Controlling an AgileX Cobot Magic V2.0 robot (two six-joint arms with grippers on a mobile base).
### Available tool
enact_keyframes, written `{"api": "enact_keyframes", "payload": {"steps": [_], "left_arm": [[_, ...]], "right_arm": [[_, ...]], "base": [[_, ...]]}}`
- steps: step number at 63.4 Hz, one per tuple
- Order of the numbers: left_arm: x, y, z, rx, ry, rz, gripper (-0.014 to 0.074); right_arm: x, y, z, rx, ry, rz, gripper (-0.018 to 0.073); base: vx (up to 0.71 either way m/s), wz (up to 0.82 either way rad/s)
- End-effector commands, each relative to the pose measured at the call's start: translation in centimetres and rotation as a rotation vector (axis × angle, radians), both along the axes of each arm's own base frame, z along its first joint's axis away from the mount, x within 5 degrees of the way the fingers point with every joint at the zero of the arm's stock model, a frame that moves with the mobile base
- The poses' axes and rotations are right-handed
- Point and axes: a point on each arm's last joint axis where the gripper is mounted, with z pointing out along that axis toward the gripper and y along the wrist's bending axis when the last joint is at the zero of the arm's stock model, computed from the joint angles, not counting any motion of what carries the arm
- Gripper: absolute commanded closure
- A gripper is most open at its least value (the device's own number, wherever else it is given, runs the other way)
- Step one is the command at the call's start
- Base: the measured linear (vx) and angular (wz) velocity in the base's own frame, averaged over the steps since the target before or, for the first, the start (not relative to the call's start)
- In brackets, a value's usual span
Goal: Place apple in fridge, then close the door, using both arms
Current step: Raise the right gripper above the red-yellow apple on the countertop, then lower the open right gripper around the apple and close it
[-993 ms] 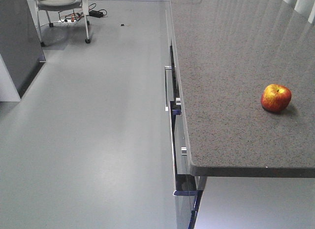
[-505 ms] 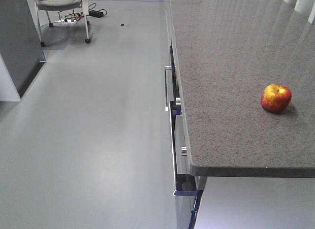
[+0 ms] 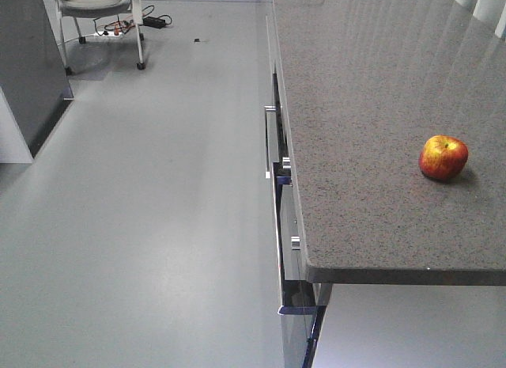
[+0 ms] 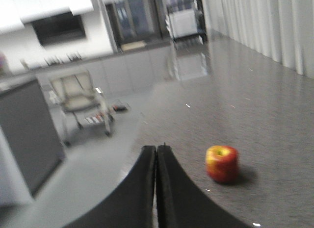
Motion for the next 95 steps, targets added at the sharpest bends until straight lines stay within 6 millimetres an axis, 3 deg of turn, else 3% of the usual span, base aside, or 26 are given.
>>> {"api": "enact_keyframes", "payload": {"steps": [1,9,23,28,41,52,71,84,95], "left_arm": [[0.0,0.0,0.1,-0.012,-0.07,0.006,0.0603],[0.0,0.0,0.1,-0.012,-0.07,0.006,0.0603],[0.0,0.0,0.1,-0.012,-0.07,0.006,0.0603],[0.0,0.0,0.1,-0.012,-0.07,0.006,0.0603],[0.0,0.0,0.1,-0.012,-0.07,0.006,0.0603],[0.0,0.0,0.1,-0.012,-0.07,0.006,0.0603],[0.0,0.0,0.1,-0.012,-0.07,0.006,0.0603],[0.0,0.0,0.1,-0.012,-0.07,0.006,0.0603],[0.0,0.0,0.1,-0.012,-0.07,0.006,0.0603]], "right_arm": [[1.6,-0.2,3.1,-0.112,0.025,-0.035,0.0543],[3.9,0.0,4.6,-0.146,0.041,-0.036,0.0433],[6.9,0.4,4.7,-0.224,0.023,-0.018,-0.0059],[7.7,0.4,4.4,-0.229,0.047,-0.015,-0.017],[9.9,0.7,4.2,-0.227,0.082,-0.006,-0.0148],[12.6,0.8,6.3,-0.225,0.108,-0.011,-0.0103],[20.0,0.7,9.0,-0.27,0.24,-0.076,-0.0054],[25.8,0.3,8.8,-0.268,0.464,-0.139,-0.0051],[30.3,-2.4,7.7,-0.113,0.598,-0.159,-0.0049]], "base": [[0.0,0.0],[0.0,0.0],[0.0,0.0],[0.0,0.0],[0.0,0.0],[0.0,0.0],[0.0,0.0],[0.0,0.0],[0.0,0.0]]}}
